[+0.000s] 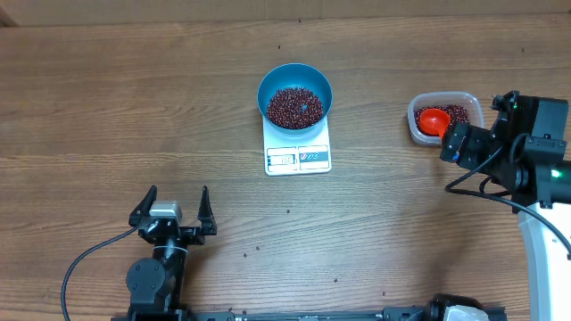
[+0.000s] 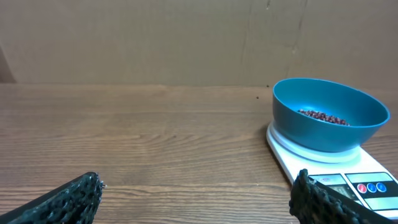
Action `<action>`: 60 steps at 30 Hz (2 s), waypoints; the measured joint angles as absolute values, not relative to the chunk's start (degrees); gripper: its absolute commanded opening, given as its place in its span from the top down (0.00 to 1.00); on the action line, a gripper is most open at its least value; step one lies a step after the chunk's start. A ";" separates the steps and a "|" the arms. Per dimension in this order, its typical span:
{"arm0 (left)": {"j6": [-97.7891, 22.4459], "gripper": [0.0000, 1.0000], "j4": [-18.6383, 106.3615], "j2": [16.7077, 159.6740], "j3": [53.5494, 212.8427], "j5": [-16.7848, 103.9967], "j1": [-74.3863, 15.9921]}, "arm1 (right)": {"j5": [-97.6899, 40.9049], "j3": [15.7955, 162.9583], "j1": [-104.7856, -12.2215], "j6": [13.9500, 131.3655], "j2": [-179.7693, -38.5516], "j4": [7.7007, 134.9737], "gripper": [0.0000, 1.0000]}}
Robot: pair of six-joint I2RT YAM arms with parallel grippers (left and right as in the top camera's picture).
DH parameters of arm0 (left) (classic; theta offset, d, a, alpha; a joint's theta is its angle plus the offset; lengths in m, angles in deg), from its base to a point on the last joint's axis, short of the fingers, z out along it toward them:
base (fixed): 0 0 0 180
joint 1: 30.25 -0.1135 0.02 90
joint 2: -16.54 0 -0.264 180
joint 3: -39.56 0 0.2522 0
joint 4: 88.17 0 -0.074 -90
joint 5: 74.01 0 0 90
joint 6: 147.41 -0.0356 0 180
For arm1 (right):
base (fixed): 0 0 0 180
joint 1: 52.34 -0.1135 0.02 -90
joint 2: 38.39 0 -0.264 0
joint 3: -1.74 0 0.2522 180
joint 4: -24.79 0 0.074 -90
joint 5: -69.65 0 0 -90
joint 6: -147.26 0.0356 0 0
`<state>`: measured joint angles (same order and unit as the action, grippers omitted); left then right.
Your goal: Scoop item into bowl and weigh 150g on scale
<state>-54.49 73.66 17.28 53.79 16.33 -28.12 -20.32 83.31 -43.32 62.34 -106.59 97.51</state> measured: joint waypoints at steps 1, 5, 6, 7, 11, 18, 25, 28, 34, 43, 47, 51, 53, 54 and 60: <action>-54.67 0.00 73.66 17.30 53.79 16.33 -28.12 | -20.32 83.31 -43.32 62.34 -106.59 97.49 0.00; -54.67 0.00 73.69 17.28 53.79 16.31 -28.12 | -20.32 83.31 -43.32 62.38 -106.59 97.49 0.00; -54.67 0.01 73.69 17.28 53.79 16.31 -28.12 | -20.32 83.31 -43.32 62.36 -106.59 97.53 0.00; -54.67 0.00 73.69 17.28 53.79 16.31 -28.12 | -20.32 83.31 -43.30 62.34 -106.59 97.49 0.00; -54.67 0.00 73.69 17.28 53.79 16.31 -28.12 | -20.32 83.31 -43.32 62.38 -106.59 97.49 0.00; -54.69 0.00 73.66 17.30 53.79 16.15 -29.93 | -20.32 83.31 -43.32 62.36 -106.59 97.51 0.00; -54.69 0.00 73.66 17.30 53.79 16.15 -29.93 | -20.32 83.31 -43.32 62.36 -106.59 97.51 0.00; -54.69 0.01 73.66 17.30 53.79 16.15 -29.93 | -20.32 83.31 -43.32 62.36 -106.59 97.51 0.00; -54.69 0.01 73.66 17.28 53.79 16.13 -29.93 | -20.32 83.31 -43.32 62.32 -106.59 97.53 0.00; -54.69 0.01 73.66 17.28 53.79 16.15 -29.93 | -20.32 83.31 -43.32 62.32 -106.59 97.51 0.00; -54.69 0.00 73.66 17.30 53.79 16.15 -29.93 | -20.32 83.31 -43.32 62.34 -106.59 97.53 0.00; -54.69 0.00 73.66 17.28 53.79 16.15 -29.93 | -20.29 83.29 -43.32 62.36 -106.59 97.53 0.00; -54.69 0.00 73.66 17.30 53.79 16.15 -29.93 | -20.32 83.31 -43.32 62.34 -106.64 97.55 0.00; -54.69 0.00 73.66 17.28 53.79 16.13 -29.93 | -20.32 83.31 -43.32 62.36 -106.70 97.53 0.00; -54.69 0.01 73.69 17.28 53.79 16.15 -29.93 | -20.36 83.29 -43.32 62.36 -106.75 95.92 0.00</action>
